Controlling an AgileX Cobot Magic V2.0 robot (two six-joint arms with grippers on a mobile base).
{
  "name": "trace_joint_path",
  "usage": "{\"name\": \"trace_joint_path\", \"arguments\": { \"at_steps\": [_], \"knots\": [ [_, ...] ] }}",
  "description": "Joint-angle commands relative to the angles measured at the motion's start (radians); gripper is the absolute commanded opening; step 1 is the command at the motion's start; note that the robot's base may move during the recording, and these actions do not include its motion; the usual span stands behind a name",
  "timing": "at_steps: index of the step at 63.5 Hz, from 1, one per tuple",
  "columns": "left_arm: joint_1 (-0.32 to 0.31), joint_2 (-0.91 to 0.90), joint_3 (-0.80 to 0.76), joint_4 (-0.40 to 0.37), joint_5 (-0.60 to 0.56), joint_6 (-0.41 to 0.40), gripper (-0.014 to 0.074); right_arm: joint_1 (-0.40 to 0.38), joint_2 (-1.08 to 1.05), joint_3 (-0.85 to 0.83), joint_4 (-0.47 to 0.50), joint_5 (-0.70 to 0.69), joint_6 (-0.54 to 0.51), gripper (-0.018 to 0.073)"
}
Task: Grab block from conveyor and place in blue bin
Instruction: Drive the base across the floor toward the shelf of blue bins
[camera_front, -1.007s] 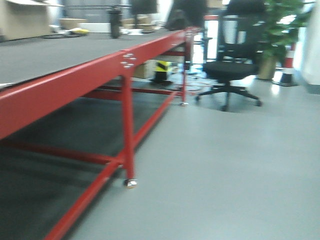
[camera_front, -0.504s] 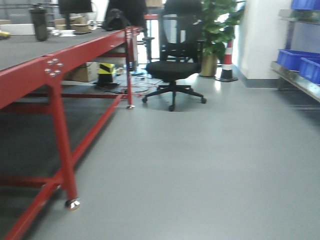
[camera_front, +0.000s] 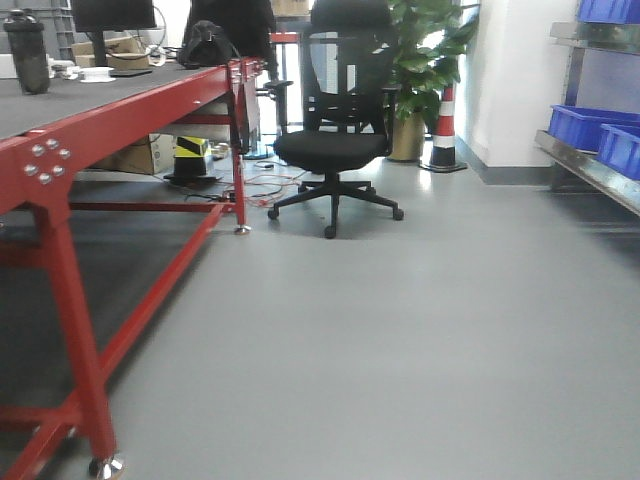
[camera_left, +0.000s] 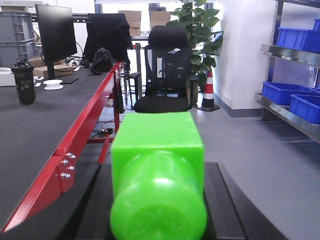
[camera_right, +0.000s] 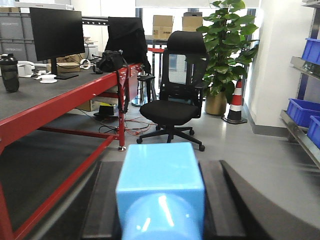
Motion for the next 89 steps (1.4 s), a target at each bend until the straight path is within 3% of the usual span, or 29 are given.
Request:
{"name": "trace_joint_path", "arguments": {
  "at_steps": [1, 89],
  "knots": [
    [-0.006, -0.003, 0.002, -0.006, -0.016, -0.001, -0.0111, 0.002, -0.001, 0.001, -0.005, -0.009, -0.004, -0.0167],
    [-0.006, -0.003, 0.002, -0.006, -0.016, -0.001, -0.0111, 0.002, -0.001, 0.001, -0.005, -0.016, -0.004, -0.0167]
  ]
}}
